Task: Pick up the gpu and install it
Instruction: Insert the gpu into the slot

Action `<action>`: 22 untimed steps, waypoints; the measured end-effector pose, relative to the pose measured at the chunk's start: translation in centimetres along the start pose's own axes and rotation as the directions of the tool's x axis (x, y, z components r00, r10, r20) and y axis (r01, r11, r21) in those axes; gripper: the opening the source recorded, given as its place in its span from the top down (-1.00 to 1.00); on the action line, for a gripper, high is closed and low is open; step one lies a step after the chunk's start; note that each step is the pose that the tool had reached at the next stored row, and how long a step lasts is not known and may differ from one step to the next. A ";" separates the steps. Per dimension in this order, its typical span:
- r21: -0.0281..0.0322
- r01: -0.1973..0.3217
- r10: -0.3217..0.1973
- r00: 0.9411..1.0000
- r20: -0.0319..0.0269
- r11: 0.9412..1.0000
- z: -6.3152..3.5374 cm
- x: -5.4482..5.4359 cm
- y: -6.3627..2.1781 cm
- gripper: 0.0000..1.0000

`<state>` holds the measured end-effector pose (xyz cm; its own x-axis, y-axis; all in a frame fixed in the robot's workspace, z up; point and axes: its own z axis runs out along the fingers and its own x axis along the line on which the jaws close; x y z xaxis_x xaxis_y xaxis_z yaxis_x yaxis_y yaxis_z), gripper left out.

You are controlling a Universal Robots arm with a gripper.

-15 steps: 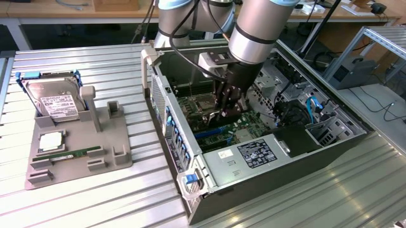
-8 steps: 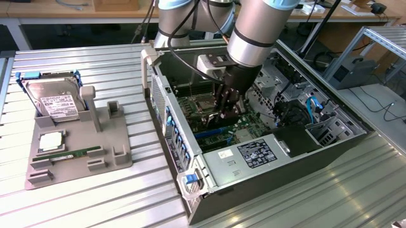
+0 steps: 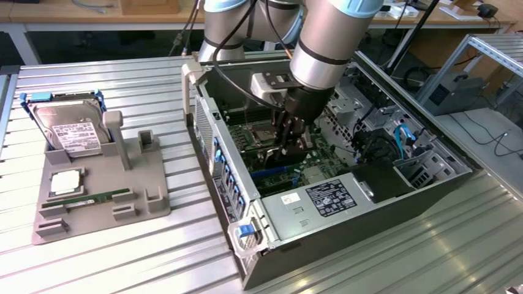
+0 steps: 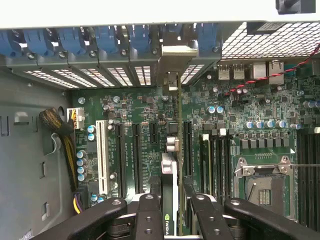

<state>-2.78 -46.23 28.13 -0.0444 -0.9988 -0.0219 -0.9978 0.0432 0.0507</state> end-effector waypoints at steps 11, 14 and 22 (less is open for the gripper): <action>0.000 -0.011 0.011 1.000 0.001 1.000 0.62 0.2 0.57 0.45; 0.000 -0.011 0.011 1.000 0.001 1.000 0.80 0.2 0.59 0.45; 0.000 -0.006 0.006 1.000 0.000 1.000 1.03 0.3 0.79 0.45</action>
<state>-3.63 -46.46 27.13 -0.0505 -0.9985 -0.0219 -0.9975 0.0494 0.0506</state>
